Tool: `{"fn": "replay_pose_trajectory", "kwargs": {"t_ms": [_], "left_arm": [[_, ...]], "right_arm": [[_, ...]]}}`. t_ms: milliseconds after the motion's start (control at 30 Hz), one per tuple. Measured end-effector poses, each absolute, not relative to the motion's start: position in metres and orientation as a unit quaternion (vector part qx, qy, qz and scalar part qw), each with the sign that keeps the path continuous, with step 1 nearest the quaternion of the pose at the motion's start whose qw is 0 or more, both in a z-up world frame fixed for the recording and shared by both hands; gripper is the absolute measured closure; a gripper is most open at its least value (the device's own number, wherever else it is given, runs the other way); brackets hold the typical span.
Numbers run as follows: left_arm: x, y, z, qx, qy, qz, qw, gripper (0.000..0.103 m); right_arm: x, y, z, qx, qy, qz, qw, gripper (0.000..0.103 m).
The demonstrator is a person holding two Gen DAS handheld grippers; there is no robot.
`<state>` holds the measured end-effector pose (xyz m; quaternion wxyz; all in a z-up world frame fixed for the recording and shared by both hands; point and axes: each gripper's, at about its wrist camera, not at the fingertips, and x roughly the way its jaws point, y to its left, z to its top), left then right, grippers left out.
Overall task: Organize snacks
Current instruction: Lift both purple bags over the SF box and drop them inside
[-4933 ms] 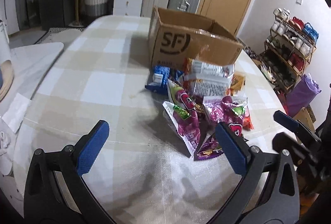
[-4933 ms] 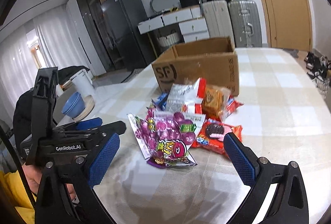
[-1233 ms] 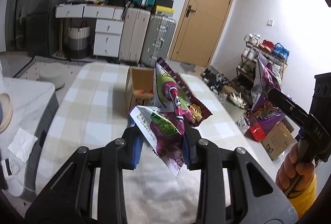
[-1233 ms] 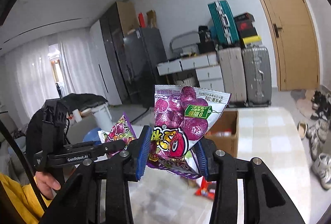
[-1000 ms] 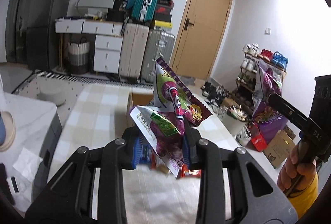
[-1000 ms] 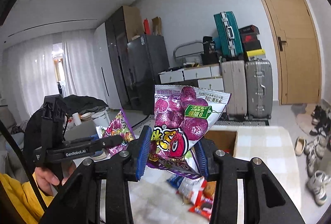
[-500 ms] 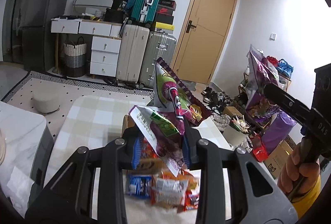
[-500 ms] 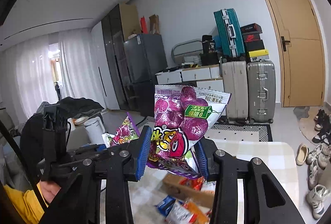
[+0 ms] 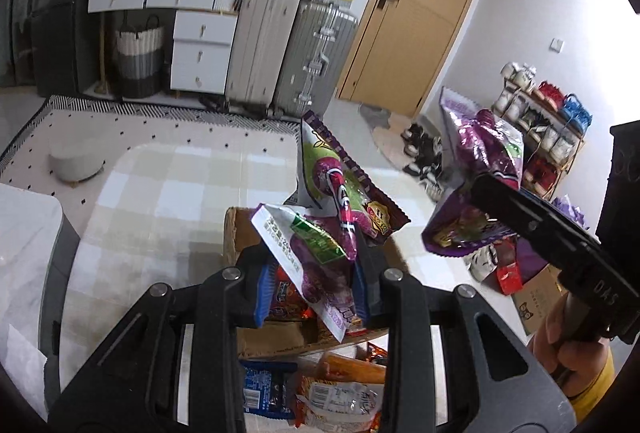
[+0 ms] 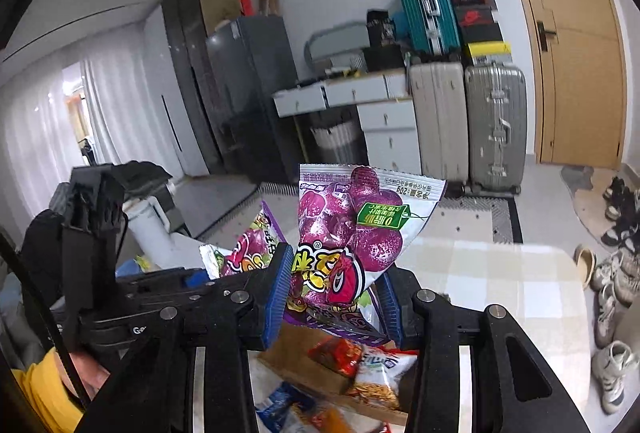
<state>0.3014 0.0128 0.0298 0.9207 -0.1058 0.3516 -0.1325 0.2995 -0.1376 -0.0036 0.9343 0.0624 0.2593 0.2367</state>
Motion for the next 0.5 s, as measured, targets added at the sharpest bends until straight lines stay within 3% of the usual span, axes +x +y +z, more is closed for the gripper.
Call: {"fn": "replay_pose_trajectory", "kwargs": {"t_ms": [500], "left_arm": [[0.407,-0.005,-0.062,-0.092,0.458,-0.117,0.876,0.075]], "right_arm": [[0.377,-0.143,-0.098,0.072,0.371,0.212,0.901,0.062]]}}
